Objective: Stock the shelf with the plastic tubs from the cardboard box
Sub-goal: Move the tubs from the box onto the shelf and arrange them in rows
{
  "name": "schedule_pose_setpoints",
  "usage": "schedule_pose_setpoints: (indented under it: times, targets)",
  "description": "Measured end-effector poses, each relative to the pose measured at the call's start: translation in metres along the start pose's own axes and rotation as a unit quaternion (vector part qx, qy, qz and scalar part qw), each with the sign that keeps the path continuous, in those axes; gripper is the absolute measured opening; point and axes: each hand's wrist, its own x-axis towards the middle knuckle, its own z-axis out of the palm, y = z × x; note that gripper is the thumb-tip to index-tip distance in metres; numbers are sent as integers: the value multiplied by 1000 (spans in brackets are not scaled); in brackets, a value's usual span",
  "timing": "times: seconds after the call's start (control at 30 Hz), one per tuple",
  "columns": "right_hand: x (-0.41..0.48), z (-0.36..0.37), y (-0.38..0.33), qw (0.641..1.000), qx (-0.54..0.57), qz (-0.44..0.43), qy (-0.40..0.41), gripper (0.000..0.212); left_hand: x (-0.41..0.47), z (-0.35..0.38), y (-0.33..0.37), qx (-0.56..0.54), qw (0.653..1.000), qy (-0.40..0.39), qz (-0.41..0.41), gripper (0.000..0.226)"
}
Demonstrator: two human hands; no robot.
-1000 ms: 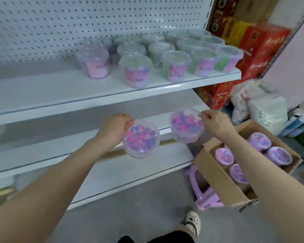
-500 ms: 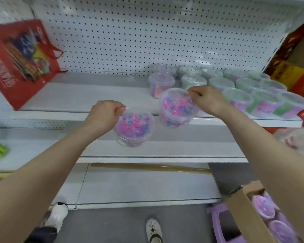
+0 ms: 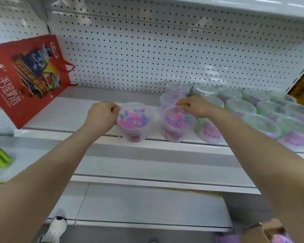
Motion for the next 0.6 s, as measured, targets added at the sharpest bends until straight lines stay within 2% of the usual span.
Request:
schedule_pose_setpoints:
  times: [0.2, 0.27, 0.37, 0.47, 0.53, 0.6]
  targets:
    - [6, 12, -3, 988, -57, -50, 131, 22, 15, 16, 9, -46, 995, -3, -85, 25]
    - [-5, 13, -11, 988, -30, -71, 132, 21, 15, 20, 8, -91, 990, 7, -112, 26]
    - [-23, 16, -20, 990, -62, -71, 110, 36, 15, 24, 6, -135, 984, 4, -117, 27]
    - [-28, 19, -18, 990, -74, -62, 102, 40, 14, 23, 5, -73, 993, -27, -91, 30]
    - [-26, 19, -13, 991, -61, -60, 101, 38, 12, 24, 1, 26, 999, 4, -30, 34]
    - [-20, 19, -8, 989, -53, -55, 125, 37, 7, 25, 0, 81, 994, 45, 55, 40]
